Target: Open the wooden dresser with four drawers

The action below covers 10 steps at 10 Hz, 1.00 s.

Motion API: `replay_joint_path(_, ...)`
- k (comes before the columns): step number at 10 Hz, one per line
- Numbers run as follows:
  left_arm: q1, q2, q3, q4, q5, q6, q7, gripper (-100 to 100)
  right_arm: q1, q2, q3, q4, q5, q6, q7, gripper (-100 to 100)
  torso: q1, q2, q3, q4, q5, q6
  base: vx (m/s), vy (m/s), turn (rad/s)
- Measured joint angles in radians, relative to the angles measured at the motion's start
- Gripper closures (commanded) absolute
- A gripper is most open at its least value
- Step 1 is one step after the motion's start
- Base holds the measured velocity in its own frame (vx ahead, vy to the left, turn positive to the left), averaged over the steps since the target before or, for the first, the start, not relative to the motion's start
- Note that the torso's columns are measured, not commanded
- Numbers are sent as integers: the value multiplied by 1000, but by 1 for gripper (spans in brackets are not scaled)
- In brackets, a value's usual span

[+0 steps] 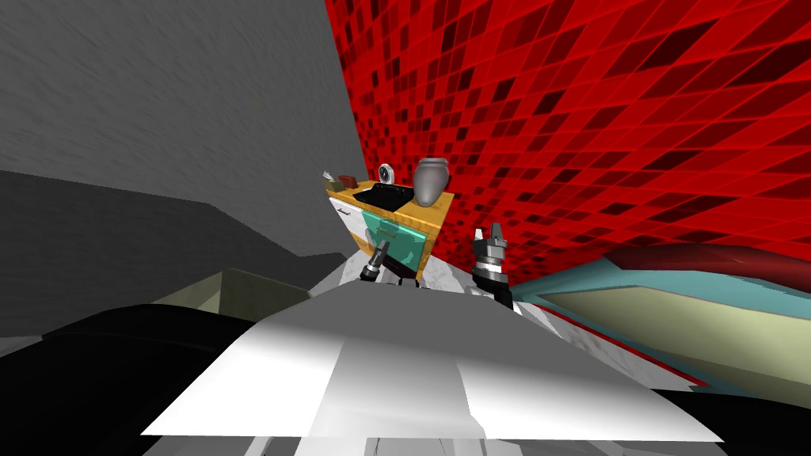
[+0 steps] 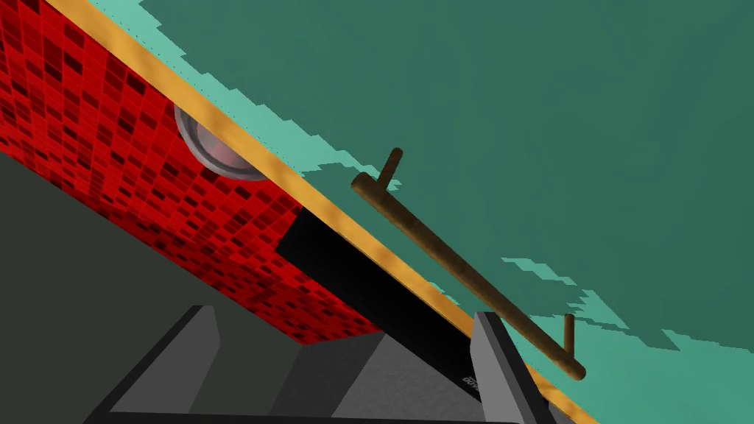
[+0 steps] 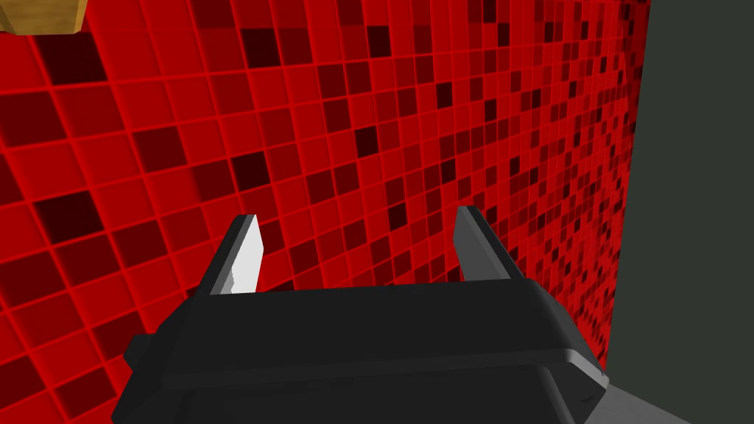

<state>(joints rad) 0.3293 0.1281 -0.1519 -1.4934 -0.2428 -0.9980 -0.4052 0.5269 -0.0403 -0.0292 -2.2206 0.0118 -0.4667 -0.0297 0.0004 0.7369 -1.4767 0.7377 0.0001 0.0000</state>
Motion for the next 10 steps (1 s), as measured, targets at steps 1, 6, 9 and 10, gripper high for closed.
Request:
replay_joint_path(1, -13, -6, -5, 37, -5, -18, -11, -100, 0, 0, 0, 0, 0, 0, 0, 0, -1, 0, 0, 0, 0, 0, 58, 5, -40)
replay_joint_path(6, -38, -41, -22, 160, -24, -96, -44, -100, 0, 0, 0, 0, 0, 0, 0, 0, 0, 3, 2, 1, 0, 0, 19, 13, -38)
replay_joint_path(9, -50, -63, -27, 173, -29, -97, -49, -100, 0, 0, 0, 0, 0, 0, 0, 0, -1, 1, 1, 0, 0, 0, -8, -5, -3)
replay_joint_path(10, -63, -63, -24, 166, -28, -77, -44, -100, 0, 0, 0, 0, 0, 0, 0, 0, -1, 1, 1, 0, 0, 0, -12, -17, -2)
